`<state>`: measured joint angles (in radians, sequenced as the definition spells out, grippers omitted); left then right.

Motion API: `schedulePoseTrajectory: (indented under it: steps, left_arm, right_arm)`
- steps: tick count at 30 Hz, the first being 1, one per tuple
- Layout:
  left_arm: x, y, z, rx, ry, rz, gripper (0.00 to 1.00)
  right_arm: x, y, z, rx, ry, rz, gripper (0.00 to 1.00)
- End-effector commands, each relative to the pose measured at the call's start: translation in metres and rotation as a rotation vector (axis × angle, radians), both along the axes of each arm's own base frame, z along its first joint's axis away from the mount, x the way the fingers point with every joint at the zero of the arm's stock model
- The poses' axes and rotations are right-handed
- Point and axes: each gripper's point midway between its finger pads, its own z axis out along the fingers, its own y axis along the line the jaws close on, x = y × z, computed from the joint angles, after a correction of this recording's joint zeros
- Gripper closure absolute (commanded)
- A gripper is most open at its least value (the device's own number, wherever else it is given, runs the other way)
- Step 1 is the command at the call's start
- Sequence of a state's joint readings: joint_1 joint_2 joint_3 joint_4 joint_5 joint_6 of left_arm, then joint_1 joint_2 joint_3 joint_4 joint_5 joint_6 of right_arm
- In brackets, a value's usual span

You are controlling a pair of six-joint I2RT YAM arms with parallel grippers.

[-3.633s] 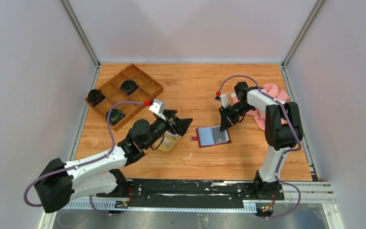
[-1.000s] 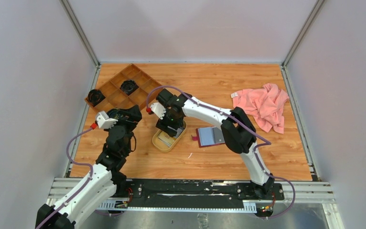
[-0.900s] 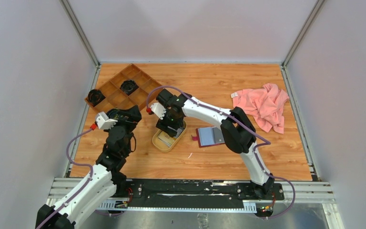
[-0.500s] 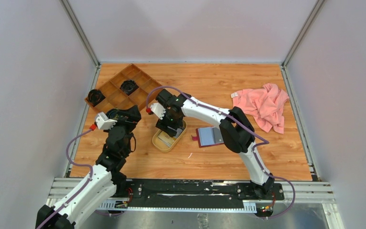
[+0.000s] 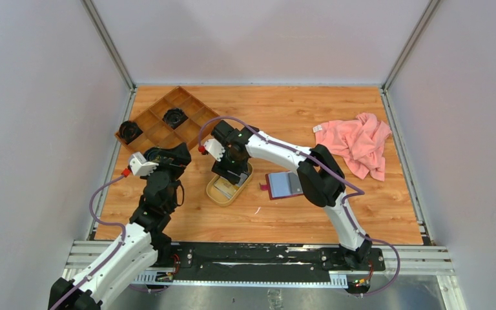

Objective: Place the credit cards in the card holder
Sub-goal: Pick up the credit card from the storage box.

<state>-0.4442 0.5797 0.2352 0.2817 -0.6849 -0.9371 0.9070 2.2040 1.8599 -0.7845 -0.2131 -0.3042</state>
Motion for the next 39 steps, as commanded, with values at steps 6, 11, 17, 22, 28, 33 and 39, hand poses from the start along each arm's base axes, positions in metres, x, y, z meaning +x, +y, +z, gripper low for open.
schedulePoseTrajectory:
  steps: [6,11,17,22,28,33,39]
  left_arm:
    - [-0.002,0.012,-0.003,-0.008,-0.003,0.061,0.0]
    - [-0.002,0.012,-0.003,-0.009,-0.005,0.06,0.0]
    - [-0.002,0.012,-0.003,-0.009,-0.005,0.06,0.0]
    - [-0.002,0.012,-0.004,-0.008,-0.003,0.06,0.0]
    - [-0.002,0.012,-0.003,-0.009,-0.005,0.06,0.0]
    - [-0.002,0.012,-0.003,-0.01,-0.006,0.059,0.0]
    - [-0.002,0.011,-0.001,-0.005,-0.008,0.051,0.0]
  right_arm:
    - [-0.011,-0.013,-0.026,-0.118,0.005,0.03,0.31]
    - [-0.01,-0.016,-0.032,-0.159,-0.026,0.038,0.32]
    - [-0.011,-0.016,-0.032,-0.161,-0.027,0.044,0.36]
    - [-0.013,-0.014,-0.026,-0.141,-0.024,0.049,0.44]
    - [-0.015,-0.008,-0.015,-0.1,-0.017,0.055,0.51]
    - [-0.015,0.0,0.006,-0.029,-0.018,0.051,0.56]
    - [-0.018,0.004,0.016,0.022,0.01,0.046,0.59]
